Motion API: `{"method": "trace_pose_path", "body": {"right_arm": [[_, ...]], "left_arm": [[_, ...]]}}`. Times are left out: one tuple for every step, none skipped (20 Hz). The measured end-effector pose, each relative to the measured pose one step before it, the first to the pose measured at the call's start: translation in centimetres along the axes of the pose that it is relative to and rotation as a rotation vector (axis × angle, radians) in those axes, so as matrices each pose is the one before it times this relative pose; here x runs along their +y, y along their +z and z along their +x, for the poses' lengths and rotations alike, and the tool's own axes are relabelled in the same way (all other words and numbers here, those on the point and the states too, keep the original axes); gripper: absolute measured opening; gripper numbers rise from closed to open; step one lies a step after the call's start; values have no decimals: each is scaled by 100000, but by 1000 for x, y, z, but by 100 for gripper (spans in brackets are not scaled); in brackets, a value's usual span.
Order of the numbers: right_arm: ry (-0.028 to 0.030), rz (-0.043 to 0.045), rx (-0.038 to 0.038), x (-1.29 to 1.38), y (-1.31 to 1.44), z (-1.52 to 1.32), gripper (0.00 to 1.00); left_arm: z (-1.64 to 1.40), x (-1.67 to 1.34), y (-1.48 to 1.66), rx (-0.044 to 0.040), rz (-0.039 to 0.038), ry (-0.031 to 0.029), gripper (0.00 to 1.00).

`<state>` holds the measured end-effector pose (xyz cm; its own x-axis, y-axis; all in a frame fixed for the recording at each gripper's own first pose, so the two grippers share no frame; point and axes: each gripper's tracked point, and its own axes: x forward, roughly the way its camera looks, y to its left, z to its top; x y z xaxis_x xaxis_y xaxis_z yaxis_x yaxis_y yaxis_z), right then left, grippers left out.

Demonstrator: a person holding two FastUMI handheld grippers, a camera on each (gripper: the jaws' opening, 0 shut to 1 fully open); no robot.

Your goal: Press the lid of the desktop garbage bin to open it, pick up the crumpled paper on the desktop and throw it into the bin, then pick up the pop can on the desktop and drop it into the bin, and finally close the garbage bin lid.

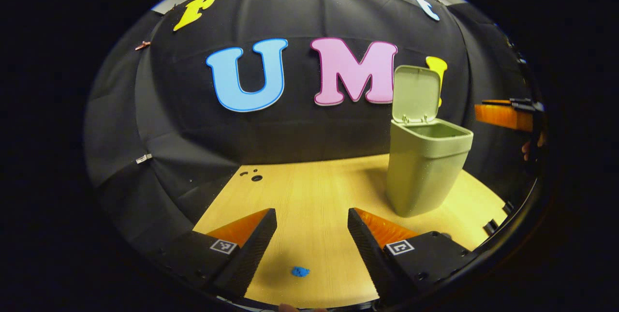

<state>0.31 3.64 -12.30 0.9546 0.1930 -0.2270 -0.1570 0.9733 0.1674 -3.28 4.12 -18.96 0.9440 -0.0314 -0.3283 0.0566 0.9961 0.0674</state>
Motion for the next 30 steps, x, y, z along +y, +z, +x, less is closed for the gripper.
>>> {"method": "trace_pose_path", "body": {"right_arm": [[-60, 1025, 536, 114, -201, -313, 96], [-147, 882, 729, 142, -356, -211, 96], [-390, 250, 796, 91, -265, -278, 96], [-479, -229, 745, 2, -297, -260, 97], [-625, -530, 580, -27, -172, -266, 97], [-535, -302, 564, 13, -187, -162, 97], [-438, 30, 409, 44, -89, -218, 97], [-368, 274, 547, 81, -137, -223, 96], [-250, 477, 508, 115, -83, -264, 97], [-208, 268, 544, 60, -219, -237, 97], [-491, -227, 464, 6, -99, -228, 97], [-370, -417, 521, -17, -249, -221, 96], [-344, -403, 873, 30, -304, -217, 96], [-213, -68, 768, 42, -248, -211, 96], [-197, 89, 599, 65, -221, -245, 96], [-220, 140, 453, 67, -124, -179, 97], [-532, 114, 285, -81, -129, -169, 97], [-712, 149, 147, -121, -94, -53, 97], [-735, 162, 94, -128, -78, -39, 97], [-885, 208, 87, -156, -107, -116, 97], [-799, 366, -297, -192, 18, -77, 97], [-758, 504, -91, -134, 1, -87, 96], [-857, 461, -6, -241, -47, 11, 97], [-762, 438, 214, -97, -82, 25, 97], [-764, 550, 196, -192, -1, 79, 96], [-631, 590, -124, -124, 70, 7, 96], [-584, 670, -404, -44, 170, 123, 97], [-408, 769, -279, 43, 48, 28, 96], [-182, 637, 116, 109, -12, 205, 96], [-93, 356, 73, 141, -52, 104, 96]], "left_arm": [[266, -187, -1559, 1863, 1627, -736, 96], [263, -168, -1441, 1995, 1348, -1027, 96], [229, -264, -1530, 1916, 798, -1480, 96], [384, -217, -1227, 1768, 305, -1225, 96], [351, -40, -1201, 1850, -104, -881, 97], [430, -82, -1049, 1837, -478, -579, 97], [738, 86, -927, 2059, -525, -325, 97], [724, 232, -736, 2191, -518, 211, 97], [840, 195, -947, 2024, -473, 197, 97], [438, 46, -973, 1968, -315, 188, 96], [372, 579, -1284, 2175, -17, 113, 97], [539, 362, -795, 1867, 138, 193, 97], [629, 243, -692, 1327, 7, 114, 97], [600, 276, -502, 1408, -339, 27, 97], [516, 219, -530, 864, -41, 315, 97], [572, 241, -505, 1091, 333, -241, 97], [641, 79, -696, 1934, 344, -507, 97], [562, 185, -532, 1801, 354, -202, 97], [397, 132, -511, 1378, 209, -535, 97], [399, 52, -353, 1423, 149, -420, 97], [336, 158, -488, 1469, 290, -111, 95], [368, 49, -323, 1241, 518, -543, 95], [431, 10, -384, 1132, 562, -531, 94], [394, 63, -351, 1376, 378, -201, 94], [438, 153, -407, 1650, -377, -147, 92], [295, 216, -338, 1546, -1054, -194, 90], [351, 244, -242, 1096, -1058, -105, 85], [220, 137, -148, 798, -780, -223, 90], [219, 243, -196, 904, -500, -488, 78], [121, 21, -75, 462, -367, -459, 77]]}}
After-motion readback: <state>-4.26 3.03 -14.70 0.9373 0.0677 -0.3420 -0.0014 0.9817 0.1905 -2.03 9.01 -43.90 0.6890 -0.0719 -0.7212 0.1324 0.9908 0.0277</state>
